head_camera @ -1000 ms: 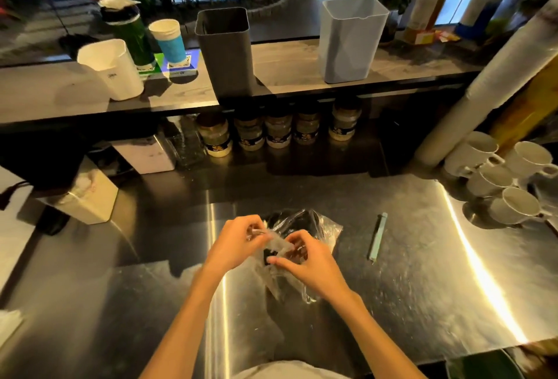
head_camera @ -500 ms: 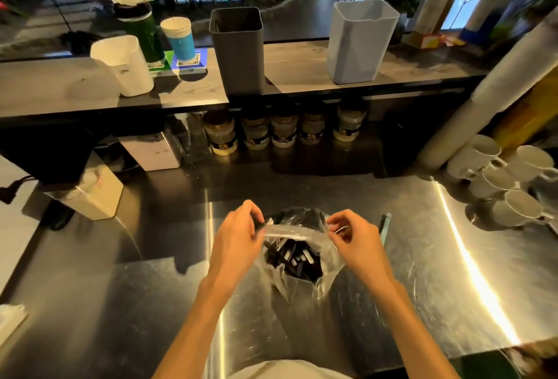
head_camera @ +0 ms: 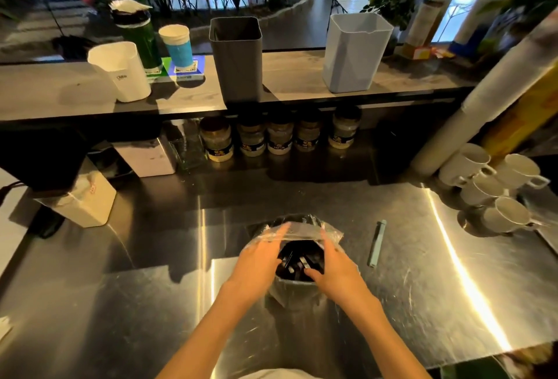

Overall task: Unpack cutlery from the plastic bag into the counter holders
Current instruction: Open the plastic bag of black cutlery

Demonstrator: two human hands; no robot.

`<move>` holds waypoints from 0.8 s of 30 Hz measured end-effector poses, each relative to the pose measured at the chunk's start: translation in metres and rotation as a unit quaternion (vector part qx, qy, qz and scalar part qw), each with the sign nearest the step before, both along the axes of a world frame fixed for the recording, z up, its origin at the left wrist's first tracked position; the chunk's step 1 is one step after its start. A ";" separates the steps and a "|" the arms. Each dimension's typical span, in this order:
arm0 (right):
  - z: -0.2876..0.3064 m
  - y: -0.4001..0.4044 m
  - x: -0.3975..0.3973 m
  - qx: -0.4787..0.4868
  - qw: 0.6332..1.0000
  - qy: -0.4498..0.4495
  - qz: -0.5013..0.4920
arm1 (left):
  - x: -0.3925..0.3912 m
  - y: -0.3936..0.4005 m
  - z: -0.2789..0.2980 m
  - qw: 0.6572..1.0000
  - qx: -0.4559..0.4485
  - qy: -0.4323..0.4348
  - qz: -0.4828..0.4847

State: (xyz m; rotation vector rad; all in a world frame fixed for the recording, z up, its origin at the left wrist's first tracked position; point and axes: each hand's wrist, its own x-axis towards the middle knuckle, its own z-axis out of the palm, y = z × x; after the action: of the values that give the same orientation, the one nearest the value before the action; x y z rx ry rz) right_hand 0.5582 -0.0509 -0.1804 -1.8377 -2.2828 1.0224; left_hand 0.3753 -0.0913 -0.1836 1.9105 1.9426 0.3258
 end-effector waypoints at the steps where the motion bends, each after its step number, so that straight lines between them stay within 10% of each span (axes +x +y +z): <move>1: -0.003 0.003 0.002 0.009 1.000 0.012 0.002 | -0.002 0.003 -0.003 1.000 0.006 -0.014 0.009; 10: -0.005 0.044 0.019 0.194 0.979 -0.031 0.044 | -0.008 0.035 0.002 0.996 0.048 -0.078 -0.001; 24: -0.010 0.058 -0.006 0.036 0.997 -0.036 0.066 | 0.010 0.058 0.025 0.987 -0.054 -0.149 0.006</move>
State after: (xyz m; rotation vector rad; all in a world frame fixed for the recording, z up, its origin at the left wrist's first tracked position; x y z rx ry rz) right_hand 0.5519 0.0068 -0.1904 -1.7455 -2.4758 0.8895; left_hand 0.3849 -0.0331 -0.1583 1.6751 1.7392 0.4700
